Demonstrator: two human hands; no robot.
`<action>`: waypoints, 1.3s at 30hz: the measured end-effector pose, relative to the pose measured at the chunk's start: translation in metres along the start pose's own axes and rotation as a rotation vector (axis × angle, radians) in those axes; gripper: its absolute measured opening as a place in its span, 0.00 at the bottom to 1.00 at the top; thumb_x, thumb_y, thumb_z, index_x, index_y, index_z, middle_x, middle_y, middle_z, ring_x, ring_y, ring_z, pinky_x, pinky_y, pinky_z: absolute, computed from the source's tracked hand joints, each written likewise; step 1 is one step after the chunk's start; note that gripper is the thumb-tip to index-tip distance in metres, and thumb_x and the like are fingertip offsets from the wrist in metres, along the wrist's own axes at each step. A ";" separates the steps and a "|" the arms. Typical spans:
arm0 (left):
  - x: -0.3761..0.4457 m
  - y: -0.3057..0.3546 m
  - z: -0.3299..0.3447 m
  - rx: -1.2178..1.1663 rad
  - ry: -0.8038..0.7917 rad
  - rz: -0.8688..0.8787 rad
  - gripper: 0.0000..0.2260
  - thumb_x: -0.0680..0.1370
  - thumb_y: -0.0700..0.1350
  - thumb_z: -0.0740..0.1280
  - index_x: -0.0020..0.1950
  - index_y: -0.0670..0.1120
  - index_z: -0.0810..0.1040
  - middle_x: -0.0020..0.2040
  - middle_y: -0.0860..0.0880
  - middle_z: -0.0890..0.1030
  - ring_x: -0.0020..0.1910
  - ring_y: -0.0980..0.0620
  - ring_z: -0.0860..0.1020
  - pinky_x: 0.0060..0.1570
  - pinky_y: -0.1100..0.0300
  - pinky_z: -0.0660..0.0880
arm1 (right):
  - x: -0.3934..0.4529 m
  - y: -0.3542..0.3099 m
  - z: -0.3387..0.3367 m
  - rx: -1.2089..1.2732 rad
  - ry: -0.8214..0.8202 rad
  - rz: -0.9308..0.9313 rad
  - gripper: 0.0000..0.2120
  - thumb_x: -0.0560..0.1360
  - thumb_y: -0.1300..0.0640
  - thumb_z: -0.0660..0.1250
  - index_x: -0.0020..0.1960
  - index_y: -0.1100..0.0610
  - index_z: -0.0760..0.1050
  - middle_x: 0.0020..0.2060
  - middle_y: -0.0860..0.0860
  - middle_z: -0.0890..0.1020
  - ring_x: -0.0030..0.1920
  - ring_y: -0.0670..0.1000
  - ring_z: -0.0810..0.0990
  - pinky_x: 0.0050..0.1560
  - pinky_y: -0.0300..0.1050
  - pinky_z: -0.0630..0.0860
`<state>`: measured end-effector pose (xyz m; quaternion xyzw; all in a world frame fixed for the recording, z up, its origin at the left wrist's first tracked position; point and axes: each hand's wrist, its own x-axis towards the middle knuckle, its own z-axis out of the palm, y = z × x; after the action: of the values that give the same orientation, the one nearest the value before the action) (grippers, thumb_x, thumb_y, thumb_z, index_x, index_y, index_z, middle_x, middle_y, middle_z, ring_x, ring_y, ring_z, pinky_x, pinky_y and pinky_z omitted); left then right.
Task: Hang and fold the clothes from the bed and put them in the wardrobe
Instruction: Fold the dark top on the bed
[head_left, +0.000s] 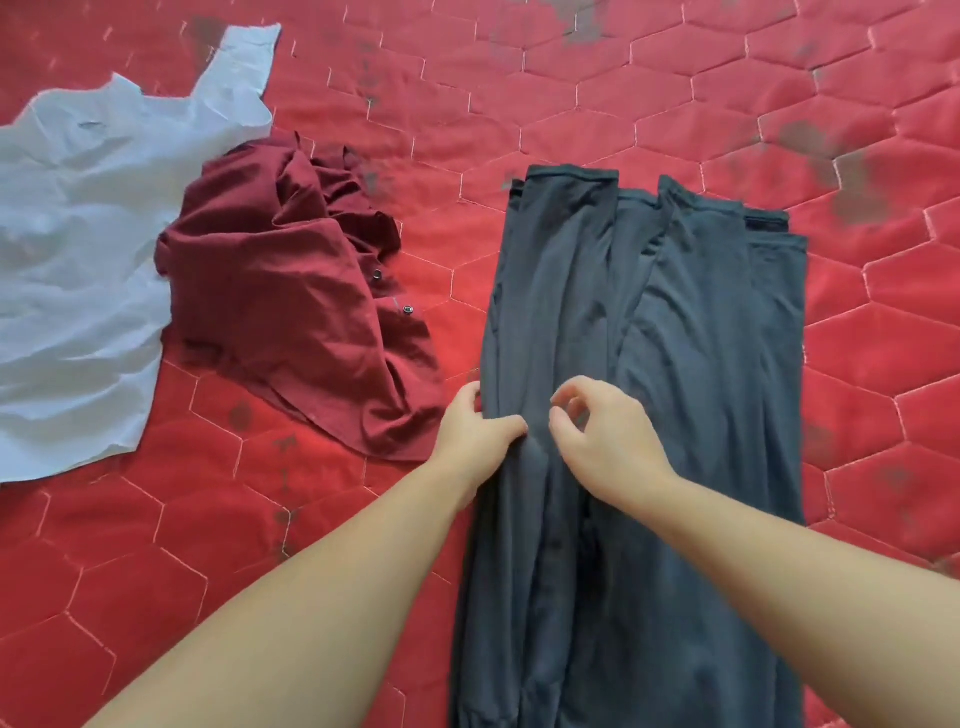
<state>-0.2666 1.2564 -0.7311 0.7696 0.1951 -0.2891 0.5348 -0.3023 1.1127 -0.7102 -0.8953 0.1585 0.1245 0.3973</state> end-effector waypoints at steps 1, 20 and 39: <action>-0.004 0.004 -0.001 -0.020 -0.056 0.056 0.22 0.70 0.36 0.70 0.62 0.52 0.74 0.51 0.51 0.84 0.49 0.53 0.82 0.49 0.59 0.79 | 0.013 -0.010 0.005 0.052 0.031 0.045 0.10 0.77 0.46 0.63 0.54 0.49 0.75 0.47 0.45 0.78 0.47 0.47 0.76 0.47 0.45 0.72; -0.061 0.043 0.075 0.842 -0.335 0.558 0.39 0.75 0.41 0.61 0.79 0.59 0.43 0.59 0.48 0.73 0.52 0.40 0.77 0.48 0.51 0.72 | 0.115 -0.014 -0.071 0.433 0.203 0.155 0.10 0.76 0.55 0.62 0.39 0.58 0.77 0.32 0.48 0.76 0.35 0.47 0.72 0.38 0.43 0.69; 0.002 0.040 0.110 0.495 -0.065 0.486 0.21 0.76 0.51 0.67 0.66 0.59 0.65 0.53 0.59 0.68 0.50 0.54 0.74 0.53 0.55 0.73 | 0.138 0.087 -0.124 0.619 0.112 0.397 0.09 0.70 0.55 0.74 0.48 0.57 0.83 0.44 0.52 0.86 0.45 0.49 0.84 0.53 0.48 0.81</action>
<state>-0.2670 1.1395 -0.7325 0.8904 -0.0868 -0.2162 0.3911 -0.1964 0.9386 -0.7358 -0.6898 0.3808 0.0963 0.6082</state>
